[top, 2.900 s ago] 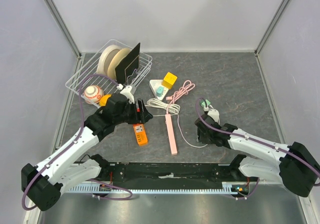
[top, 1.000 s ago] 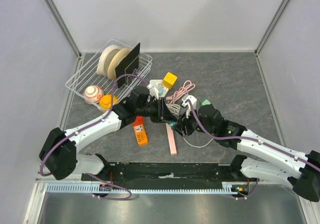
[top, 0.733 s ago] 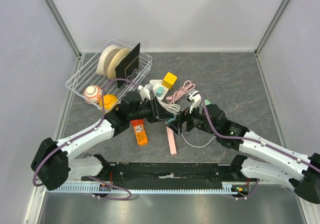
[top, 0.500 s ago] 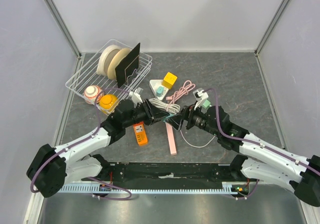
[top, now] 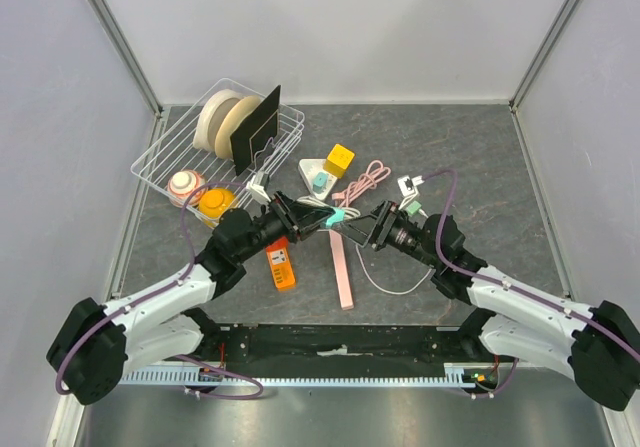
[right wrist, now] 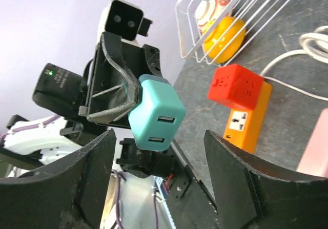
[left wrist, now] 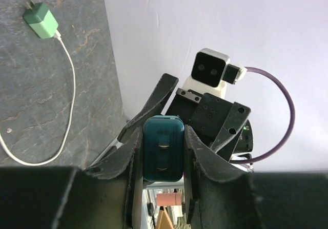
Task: Insert the plug
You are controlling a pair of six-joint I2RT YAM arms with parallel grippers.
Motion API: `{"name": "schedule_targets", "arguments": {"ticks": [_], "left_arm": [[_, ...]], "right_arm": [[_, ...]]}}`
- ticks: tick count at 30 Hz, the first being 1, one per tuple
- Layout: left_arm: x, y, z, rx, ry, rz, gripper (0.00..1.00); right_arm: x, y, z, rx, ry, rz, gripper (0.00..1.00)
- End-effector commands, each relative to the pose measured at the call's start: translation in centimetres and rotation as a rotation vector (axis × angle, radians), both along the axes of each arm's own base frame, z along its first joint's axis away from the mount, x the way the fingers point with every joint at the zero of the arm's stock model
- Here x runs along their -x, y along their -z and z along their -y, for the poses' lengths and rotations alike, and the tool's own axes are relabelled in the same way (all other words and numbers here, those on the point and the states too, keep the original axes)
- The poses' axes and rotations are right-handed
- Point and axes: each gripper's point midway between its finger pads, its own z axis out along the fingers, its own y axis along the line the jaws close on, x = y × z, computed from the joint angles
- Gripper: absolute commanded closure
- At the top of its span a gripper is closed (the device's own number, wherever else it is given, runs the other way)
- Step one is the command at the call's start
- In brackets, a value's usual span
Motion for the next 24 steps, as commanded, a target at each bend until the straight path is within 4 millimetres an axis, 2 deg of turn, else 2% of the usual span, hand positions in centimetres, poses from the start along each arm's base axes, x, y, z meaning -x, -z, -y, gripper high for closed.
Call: {"name": "schedule_targets", "arguments": {"ticks": [1,9,15,18,19,21,22,23,24], "left_arm": [[0.0,-2.6,-0.1,0.103,0.001,0.044,0.98],[0.4,-3.3,0.2,0.118,0.032,0.077,0.98],[0.6,-3.4,0.2,0.124,0.042,0.084,0.98],[0.7,-3.6,0.2,0.133,0.044,0.091,0.98],[0.6,-3.7,0.3,0.136,0.045,0.092,0.98],[0.7,-3.9,0.4,0.137,0.051,0.098,0.97],[0.8,-3.9,0.4,0.136,0.053,0.102,0.96],[0.8,-3.7,0.4,0.125,0.051,0.11,0.94],[0.8,-3.7,0.3,0.118,0.049,0.117,0.86]], "right_arm": [[0.5,-3.9,-0.6,-0.16,-0.063,0.047,0.28],[0.0,-3.9,-0.6,-0.201,-0.073,0.042,0.38],[0.1,-4.1,-0.6,-0.23,-0.091,0.043,0.51],[0.2,-4.1,-0.8,-0.24,-0.109,0.039,0.61],[0.3,-4.0,-0.8,-0.242,-0.112,0.037,0.7],[0.4,-3.9,-0.8,-0.246,-0.119,0.034,0.82],[0.5,-3.8,-0.8,-0.245,-0.119,0.033,0.94],[0.5,-3.9,-0.7,-0.245,-0.119,0.039,0.98],[0.5,-3.7,-0.5,-0.24,-0.115,0.037,1.0]]}}
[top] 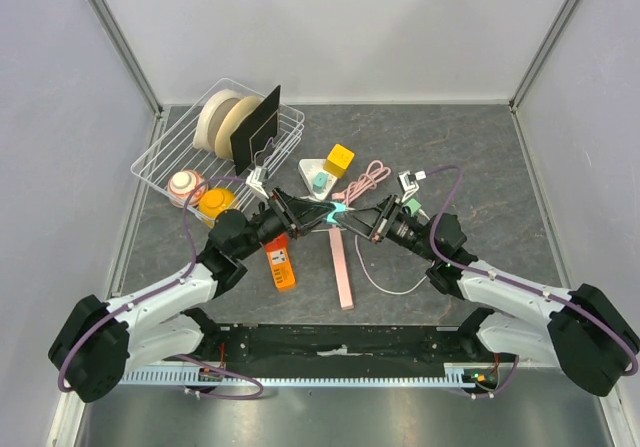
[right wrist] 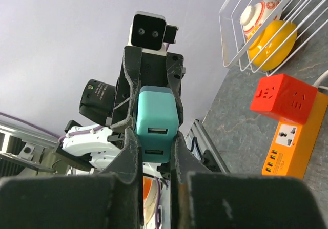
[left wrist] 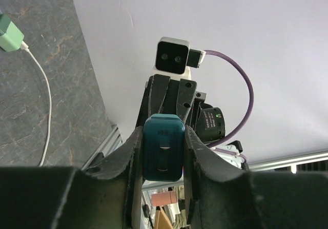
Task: Insert the plug
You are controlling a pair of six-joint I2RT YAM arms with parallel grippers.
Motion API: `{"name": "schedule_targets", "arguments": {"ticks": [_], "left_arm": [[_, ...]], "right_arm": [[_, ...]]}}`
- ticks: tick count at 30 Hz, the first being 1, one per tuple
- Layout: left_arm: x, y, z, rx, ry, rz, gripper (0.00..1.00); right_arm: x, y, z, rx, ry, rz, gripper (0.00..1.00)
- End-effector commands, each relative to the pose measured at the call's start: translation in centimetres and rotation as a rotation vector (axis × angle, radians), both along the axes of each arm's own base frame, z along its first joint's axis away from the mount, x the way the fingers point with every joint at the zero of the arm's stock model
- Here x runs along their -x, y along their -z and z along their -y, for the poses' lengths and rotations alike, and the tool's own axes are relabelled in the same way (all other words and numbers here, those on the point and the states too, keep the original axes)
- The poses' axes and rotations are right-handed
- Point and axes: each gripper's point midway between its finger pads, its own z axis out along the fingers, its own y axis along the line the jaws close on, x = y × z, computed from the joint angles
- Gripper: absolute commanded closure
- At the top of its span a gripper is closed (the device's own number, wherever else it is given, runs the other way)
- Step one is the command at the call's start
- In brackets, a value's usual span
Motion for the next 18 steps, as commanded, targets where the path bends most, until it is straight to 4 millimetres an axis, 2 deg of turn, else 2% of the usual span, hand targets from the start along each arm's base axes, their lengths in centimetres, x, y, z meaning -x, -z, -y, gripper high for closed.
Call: {"name": "schedule_targets", "arguments": {"ticks": [1,2,3,4,5,6,7,8,9,10,11,12,13,14,15,16,17,18], "left_arm": [[0.3,-0.8,0.1,0.013,0.007,0.032,0.8],[0.2,-0.2,-0.1,-0.031,-0.006,0.046,0.74],[0.1,0.3,-0.2,-0.065,-0.016,0.046,0.61],[-0.3,0.8,-0.5,-0.096,-0.044,0.044,0.53],[-0.2,0.7,-0.9,-0.128,-0.064,0.083,0.46],[-0.3,2.5,-1.3,-0.201,-0.076,0.042,0.32],[-0.8,2.5,-1.7,-0.244,-0.114,0.066,0.26],[-0.8,2.6,-2.2,-0.279,-0.129,0.068,0.22],[-0.7,3.4,-2.6,-0.344,-0.139,0.041,0.18],[-1.1,4.1,-3.2,-0.414,-0.172,0.047,0.16],[-0.9,4.5,-3.4,-0.457,-0.181,0.04,0.16],[-0.9,3.9,-3.4,-0.486,-0.189,0.047,0.16],[-0.8,6.1,-4.2,-0.594,-0.207,0.0,0.16],[0.0,6.5,-3.7,-0.633,-0.183,-0.004,0.16],[0.2,7.1,-3.3,-0.68,-0.169,-0.017,0.16],[0.6,8.7,-3.6,-0.766,-0.171,-0.047,0.16],[1.9,9.7,-2.8,-0.822,-0.127,-0.054,0.16],[2.3,9.5,-2.3,-0.854,-0.116,-0.054,0.16]], "right_arm": [[0.7,-0.6,0.5,-0.01,-0.018,0.083,1.0],[0.6,-0.9,0.8,-0.009,-0.007,0.093,1.0],[0.3,0.0,1.1,0.026,0.009,0.078,1.0],[-0.2,0.2,1.7,0.044,0.034,0.078,1.0],[-0.2,-0.4,2.3,0.056,0.054,0.1,1.0],[-0.5,1.9,2.6,0.147,0.071,0.034,1.0],[-1.3,0.8,3.5,0.193,0.132,0.107,1.0],[-1.7,1.1,4.1,0.247,0.169,0.11,1.0],[-1.8,3.4,4.9,0.351,0.192,0.048,1.0],[-2.8,2.2,6.3,0.399,0.274,0.109,1.0],[-3.0,2.5,7.0,0.439,0.303,0.108,1.0],[-2.9,3.8,7.9,0.514,0.317,0.077,1.0],[-3.2,3.0,8.8,0.544,0.36,0.108,1.0],[-3.8,3.3,10.0,0.589,0.415,0.098,1.0],[-3.7,4.4,11.0,0.654,0.435,0.064,1.0],[-3.8,3.8,11.7,0.672,0.464,0.076,1.0],[-4.2,3.8,12.7,0.717,0.511,0.087,1.0],[-4.1,4.5,13.4,0.762,0.521,0.068,1.0]]}}
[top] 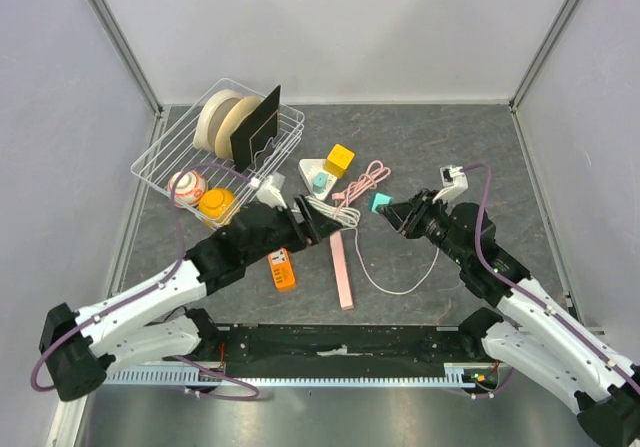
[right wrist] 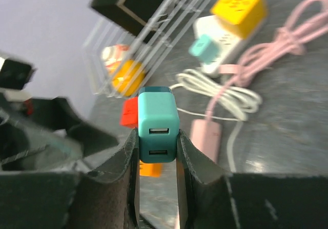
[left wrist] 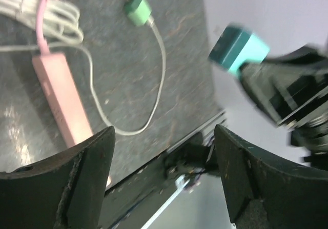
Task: Insert the plug
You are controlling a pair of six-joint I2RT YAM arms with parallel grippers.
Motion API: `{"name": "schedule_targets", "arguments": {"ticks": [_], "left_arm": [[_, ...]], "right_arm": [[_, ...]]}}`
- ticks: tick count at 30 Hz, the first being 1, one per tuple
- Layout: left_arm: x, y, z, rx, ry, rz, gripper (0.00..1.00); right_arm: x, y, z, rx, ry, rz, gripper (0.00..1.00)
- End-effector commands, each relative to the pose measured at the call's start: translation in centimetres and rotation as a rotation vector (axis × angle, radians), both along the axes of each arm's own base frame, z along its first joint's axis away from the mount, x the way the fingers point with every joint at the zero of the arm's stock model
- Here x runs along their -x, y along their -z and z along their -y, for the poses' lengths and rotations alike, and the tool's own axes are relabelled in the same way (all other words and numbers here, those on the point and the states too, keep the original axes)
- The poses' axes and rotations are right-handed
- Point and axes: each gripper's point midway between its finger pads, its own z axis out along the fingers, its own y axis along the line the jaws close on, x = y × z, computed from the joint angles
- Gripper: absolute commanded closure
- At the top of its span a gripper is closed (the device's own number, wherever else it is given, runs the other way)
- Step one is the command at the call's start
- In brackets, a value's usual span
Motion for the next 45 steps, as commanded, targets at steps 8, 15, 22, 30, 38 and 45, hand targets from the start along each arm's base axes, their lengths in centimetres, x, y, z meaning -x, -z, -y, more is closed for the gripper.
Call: {"name": "schedule_targets", "arguments": {"ticks": [8,15,22,30,38,45], "left_arm": [[6.9,13.7,0.1,-0.785,0.098,-0.259,0.25],[9.4,15.9,3.1,-0.883,0.217,-0.293,0.32],[9.9,16.6,5.3,-0.938,0.282,-0.27,0.34],[9.5,17.6,4.7,-1.072,0.299,-0.279,0.71],[3.0,15.0,0.8,-1.529,0.284,0.091,0.97],[6.1,19.4,2.8,-1.684,0.505,0.144,0.9]], "right_arm": [[-0.3,1.6,7.1,0.331,0.238,0.0,1.0],[-0.3,1.5,7.5,0.356,0.244,0.013,1.0],[-0.3,1.9,7.8,0.376,0.245,0.019,1.0],[-0.3,1.8,8.4,0.399,0.267,0.034,1.0],[-0.4,1.9,9.2,0.448,0.287,0.039,1.0],[-0.3,1.6,10.5,0.499,0.328,0.042,1.0]]}}
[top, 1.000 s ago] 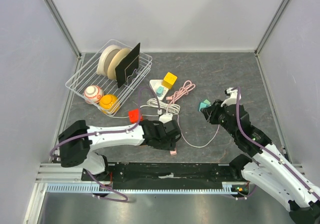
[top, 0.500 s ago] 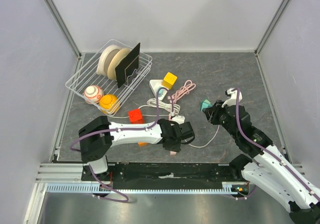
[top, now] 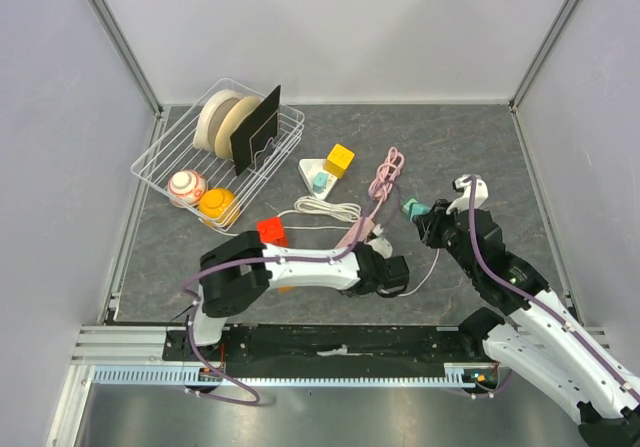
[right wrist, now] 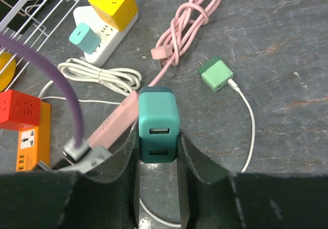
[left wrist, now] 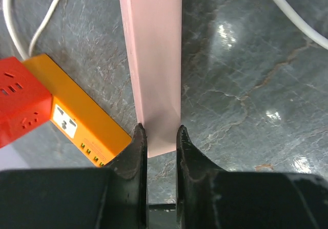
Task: Insert the plug
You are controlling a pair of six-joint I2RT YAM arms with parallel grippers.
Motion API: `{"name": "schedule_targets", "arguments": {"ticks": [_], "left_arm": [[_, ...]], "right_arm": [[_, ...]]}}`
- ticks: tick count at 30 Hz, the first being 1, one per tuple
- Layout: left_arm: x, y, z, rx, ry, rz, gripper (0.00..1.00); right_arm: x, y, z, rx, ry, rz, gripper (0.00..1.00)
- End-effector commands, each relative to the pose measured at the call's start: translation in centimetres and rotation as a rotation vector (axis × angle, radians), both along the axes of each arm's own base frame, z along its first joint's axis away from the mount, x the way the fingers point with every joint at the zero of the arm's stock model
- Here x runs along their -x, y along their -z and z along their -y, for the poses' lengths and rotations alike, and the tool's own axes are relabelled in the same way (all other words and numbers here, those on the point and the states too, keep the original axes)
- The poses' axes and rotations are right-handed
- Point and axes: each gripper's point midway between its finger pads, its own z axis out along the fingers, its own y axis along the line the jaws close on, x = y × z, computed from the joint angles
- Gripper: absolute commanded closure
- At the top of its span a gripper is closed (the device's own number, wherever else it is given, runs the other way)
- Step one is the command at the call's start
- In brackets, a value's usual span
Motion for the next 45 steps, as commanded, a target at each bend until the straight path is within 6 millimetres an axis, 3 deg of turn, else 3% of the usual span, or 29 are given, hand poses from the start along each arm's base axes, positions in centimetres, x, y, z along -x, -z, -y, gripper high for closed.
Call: {"name": "schedule_targets", "arguments": {"ticks": [1,7,13,16,23,28,40,42,44,45], "left_arm": [[2.2,1.8,1.8,-0.133,0.188,0.003,0.88],[5.1,3.9,3.6,-0.146,0.248,-0.082,0.65],[7.6,4.1,5.9,-0.056,0.328,-0.209,0.48],[8.3,3.9,6.7,-0.003,0.338,-0.241,0.44],[7.0,2.0,7.0,0.073,0.277,-0.174,0.42],[5.4,-0.4,7.8,0.226,0.206,-0.124,0.42],[5.2,-1.4,8.4,0.454,0.128,-0.219,0.43],[4.9,-3.3,9.0,0.543,0.114,-0.203,0.43],[4.6,-4.3,8.6,0.596,0.083,-0.195,0.43],[3.9,-5.8,8.3,0.643,0.063,-0.177,0.44]], "right_arm": [[-0.4,-2.7,1.4,0.026,0.053,0.066,1.0],[-0.3,-2.8,2.1,0.059,0.07,0.065,1.0],[-0.2,-3.2,2.1,0.063,0.067,0.065,1.0],[-0.2,-3.3,2.0,0.062,0.059,0.065,1.0],[-0.2,-3.6,0.9,0.101,-0.018,0.044,1.0],[-0.6,-3.0,0.3,0.125,-0.04,0.012,1.0],[-1.1,0.7,-3.0,0.093,-0.162,-0.117,1.0],[-1.2,1.3,-3.6,0.073,-0.17,-0.141,1.0],[-1.3,1.8,-4.1,0.046,-0.168,-0.166,1.0],[-1.4,1.9,-4.2,0.04,-0.164,-0.173,1.0]]}}
